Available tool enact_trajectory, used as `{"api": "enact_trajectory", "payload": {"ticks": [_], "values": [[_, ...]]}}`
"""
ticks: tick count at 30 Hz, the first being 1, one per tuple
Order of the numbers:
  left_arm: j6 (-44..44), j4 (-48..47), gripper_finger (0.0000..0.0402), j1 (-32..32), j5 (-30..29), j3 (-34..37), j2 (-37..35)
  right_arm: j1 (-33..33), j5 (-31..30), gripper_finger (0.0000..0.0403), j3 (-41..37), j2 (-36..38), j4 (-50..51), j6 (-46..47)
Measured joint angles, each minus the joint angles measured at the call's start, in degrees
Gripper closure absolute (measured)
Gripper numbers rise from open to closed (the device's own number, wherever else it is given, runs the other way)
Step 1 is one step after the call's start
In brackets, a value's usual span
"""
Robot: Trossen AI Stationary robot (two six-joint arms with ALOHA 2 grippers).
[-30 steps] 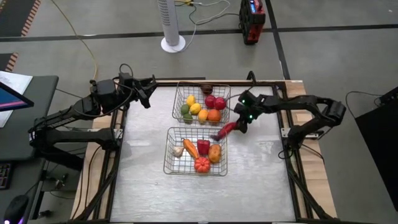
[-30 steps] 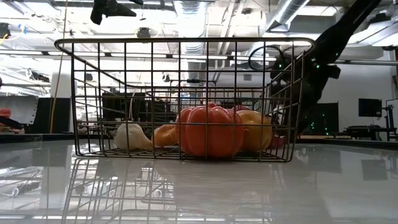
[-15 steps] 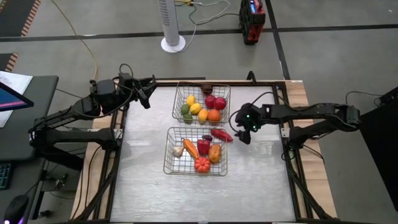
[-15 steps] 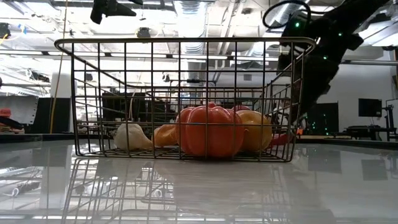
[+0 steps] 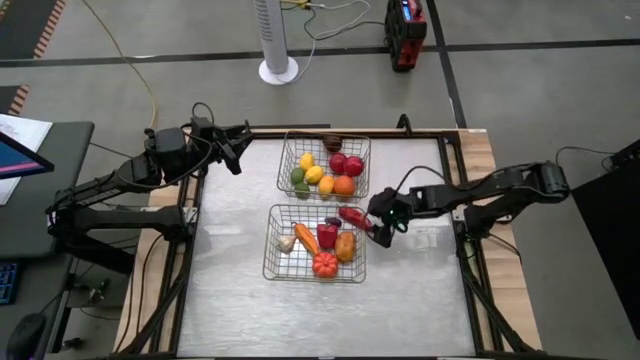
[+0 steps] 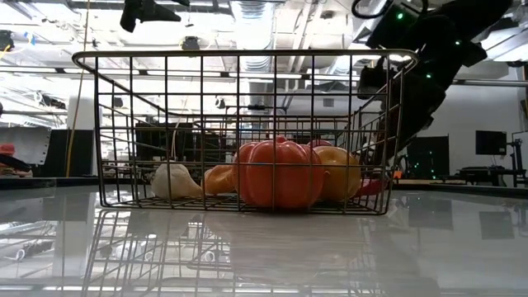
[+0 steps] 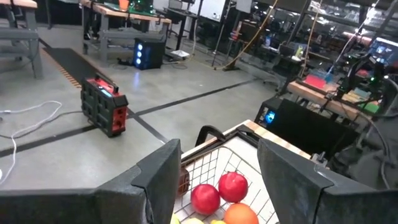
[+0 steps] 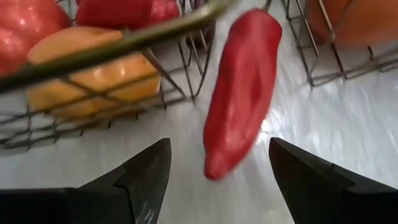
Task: Sort produce into baskets
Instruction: Put the red bell pepper vegetable into the bottom wire basket
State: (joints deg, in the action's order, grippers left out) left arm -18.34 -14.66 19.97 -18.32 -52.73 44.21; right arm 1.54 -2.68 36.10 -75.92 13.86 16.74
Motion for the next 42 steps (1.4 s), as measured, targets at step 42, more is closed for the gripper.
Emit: {"api": "enact_trajectory", "payload": {"ticks": [42], "values": [[-4.0, 0.0, 0.0200, 0.0, 4.5, 0.0, 0.0, -2.1, -11.9, 0.0204, -0.9, -15.5, -16.1, 9.1]]}}
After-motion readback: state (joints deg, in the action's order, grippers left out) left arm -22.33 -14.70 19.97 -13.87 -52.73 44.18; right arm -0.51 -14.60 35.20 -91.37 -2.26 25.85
